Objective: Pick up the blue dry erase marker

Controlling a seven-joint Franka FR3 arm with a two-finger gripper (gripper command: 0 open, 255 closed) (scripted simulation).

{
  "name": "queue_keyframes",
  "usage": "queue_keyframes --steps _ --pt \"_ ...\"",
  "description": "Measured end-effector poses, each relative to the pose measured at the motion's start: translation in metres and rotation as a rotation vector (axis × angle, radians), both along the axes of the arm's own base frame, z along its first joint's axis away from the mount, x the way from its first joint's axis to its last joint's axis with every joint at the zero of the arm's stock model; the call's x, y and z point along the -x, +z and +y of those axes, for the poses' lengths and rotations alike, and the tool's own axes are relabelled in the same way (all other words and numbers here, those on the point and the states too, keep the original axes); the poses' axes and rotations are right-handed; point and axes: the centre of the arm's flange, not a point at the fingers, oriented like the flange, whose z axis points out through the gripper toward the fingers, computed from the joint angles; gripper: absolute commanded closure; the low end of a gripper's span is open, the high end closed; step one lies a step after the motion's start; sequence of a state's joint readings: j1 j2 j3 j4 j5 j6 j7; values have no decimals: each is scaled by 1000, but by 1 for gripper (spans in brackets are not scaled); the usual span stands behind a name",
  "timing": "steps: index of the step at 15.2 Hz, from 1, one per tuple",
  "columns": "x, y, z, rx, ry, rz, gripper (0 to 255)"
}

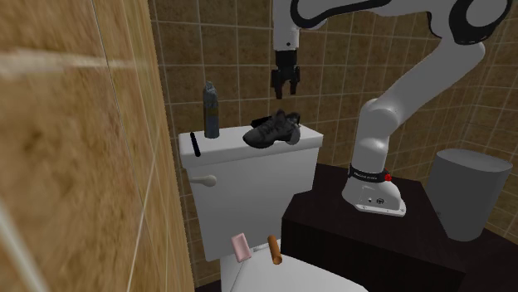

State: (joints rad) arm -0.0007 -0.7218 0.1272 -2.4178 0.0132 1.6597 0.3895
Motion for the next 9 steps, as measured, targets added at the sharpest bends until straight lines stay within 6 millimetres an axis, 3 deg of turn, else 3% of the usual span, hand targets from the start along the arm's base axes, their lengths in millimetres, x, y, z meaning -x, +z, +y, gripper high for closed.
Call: queue_keyframes --steps 9 --pt "-46 -32 103 -12 -148 -10 0"
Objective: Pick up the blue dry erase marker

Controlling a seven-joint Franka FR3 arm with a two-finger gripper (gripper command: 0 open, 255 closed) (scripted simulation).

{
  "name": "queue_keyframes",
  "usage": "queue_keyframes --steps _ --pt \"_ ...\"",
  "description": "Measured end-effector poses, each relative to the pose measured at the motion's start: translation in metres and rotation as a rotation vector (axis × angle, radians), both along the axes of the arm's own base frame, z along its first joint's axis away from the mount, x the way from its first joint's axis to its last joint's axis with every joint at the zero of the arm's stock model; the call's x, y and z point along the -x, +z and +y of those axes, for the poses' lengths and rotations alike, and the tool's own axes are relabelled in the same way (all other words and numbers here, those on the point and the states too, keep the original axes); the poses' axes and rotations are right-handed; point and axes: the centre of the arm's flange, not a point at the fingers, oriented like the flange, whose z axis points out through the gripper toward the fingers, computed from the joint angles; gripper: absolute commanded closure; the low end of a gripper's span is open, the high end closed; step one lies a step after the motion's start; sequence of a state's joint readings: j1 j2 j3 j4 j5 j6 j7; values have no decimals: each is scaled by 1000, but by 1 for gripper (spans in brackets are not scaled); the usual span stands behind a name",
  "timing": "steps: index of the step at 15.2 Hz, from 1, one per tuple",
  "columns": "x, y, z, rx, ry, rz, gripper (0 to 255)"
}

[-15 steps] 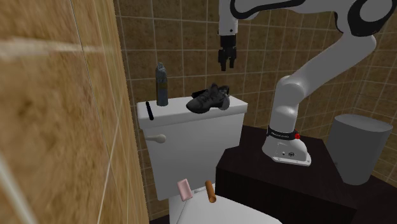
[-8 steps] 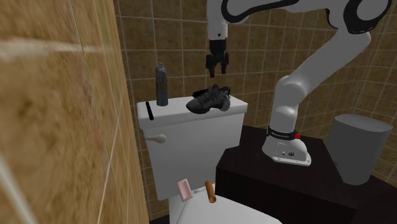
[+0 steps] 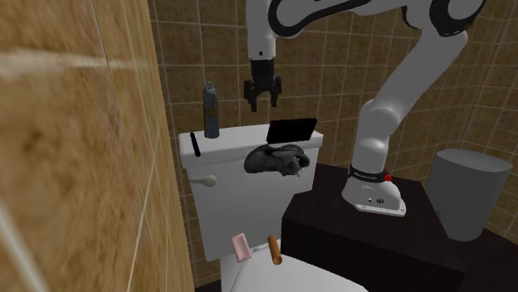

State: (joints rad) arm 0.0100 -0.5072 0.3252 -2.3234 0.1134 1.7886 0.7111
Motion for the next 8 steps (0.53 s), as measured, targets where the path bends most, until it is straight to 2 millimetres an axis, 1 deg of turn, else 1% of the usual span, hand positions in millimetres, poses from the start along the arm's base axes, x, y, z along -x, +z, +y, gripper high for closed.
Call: queue_keyframes --steps 1,3,5,8 --pt "-4 -2 10 -1 -17 -1 0" --pt "-20 -8 31 -4 -49 -4 0" --pt "-28 -13 53 -6 -82 -6 0" --pt "-53 -20 83 -10 -132 -9 0"
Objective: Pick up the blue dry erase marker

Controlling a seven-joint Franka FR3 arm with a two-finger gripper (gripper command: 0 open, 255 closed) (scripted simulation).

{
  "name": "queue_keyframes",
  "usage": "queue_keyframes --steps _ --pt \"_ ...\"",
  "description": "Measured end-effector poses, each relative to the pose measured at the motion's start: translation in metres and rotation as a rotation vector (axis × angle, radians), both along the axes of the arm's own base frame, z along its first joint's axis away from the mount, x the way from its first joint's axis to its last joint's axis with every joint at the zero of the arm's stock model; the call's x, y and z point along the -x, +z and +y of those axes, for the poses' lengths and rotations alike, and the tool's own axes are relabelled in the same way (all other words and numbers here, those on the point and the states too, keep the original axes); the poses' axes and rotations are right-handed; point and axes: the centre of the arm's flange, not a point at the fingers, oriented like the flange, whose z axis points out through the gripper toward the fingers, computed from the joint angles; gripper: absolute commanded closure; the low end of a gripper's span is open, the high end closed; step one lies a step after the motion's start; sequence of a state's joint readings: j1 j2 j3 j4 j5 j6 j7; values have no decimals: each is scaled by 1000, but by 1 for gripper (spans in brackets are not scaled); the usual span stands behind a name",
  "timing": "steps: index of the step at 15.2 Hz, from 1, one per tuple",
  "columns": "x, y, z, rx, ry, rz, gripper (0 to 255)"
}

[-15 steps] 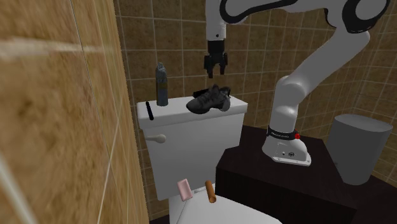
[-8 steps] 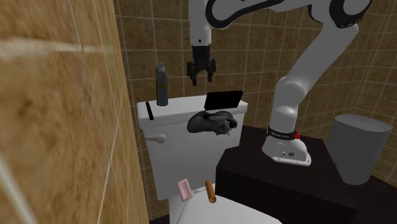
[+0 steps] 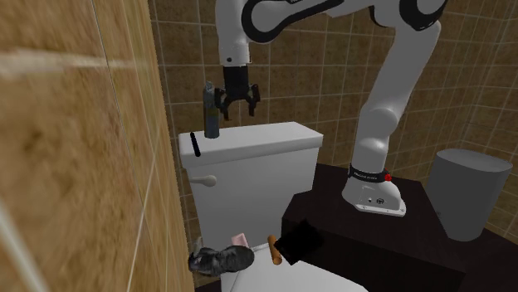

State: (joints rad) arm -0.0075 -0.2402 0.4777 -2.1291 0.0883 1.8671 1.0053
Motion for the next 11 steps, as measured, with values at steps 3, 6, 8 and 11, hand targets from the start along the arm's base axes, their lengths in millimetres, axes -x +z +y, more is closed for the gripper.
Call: queue_keyframes --steps 3,6,8,11 --pt "-23 -10 31 -4 -49 -3 0" --pt "-49 -20 58 -9 -98 -6 0" --pt "-66 -25 76 -12 -131 -9 0" --pt "-88 -30 100 -16 -178 -12 0"
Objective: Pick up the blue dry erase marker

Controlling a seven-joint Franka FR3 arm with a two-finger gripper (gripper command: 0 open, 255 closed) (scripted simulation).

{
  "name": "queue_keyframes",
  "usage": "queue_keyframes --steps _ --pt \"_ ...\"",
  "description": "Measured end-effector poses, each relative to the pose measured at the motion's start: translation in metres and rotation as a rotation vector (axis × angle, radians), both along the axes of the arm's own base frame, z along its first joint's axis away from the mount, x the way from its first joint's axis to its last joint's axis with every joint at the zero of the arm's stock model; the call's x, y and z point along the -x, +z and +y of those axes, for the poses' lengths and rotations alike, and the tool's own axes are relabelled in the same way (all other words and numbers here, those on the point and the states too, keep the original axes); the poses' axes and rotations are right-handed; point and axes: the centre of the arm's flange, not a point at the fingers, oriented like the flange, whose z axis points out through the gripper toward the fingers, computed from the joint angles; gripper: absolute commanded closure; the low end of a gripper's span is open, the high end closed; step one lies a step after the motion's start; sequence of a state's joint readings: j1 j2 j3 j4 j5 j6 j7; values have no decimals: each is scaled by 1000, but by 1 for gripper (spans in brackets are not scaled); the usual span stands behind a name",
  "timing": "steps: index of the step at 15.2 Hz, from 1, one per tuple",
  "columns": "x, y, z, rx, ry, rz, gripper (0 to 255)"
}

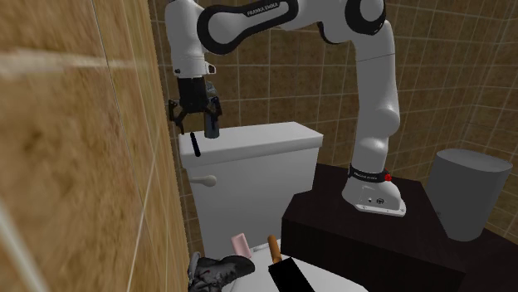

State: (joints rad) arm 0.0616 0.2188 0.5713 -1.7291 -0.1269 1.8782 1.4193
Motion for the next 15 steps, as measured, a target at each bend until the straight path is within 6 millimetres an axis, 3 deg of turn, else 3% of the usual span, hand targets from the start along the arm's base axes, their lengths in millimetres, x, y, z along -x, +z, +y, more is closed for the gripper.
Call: queue_keyframes --steps 8,9,15 --pt "-10 -38 11 -2 -16 -5 0" --pt "-9 -39 11 -3 -16 -8 255" --pt "-7 -39 11 -6 -14 -14 255"
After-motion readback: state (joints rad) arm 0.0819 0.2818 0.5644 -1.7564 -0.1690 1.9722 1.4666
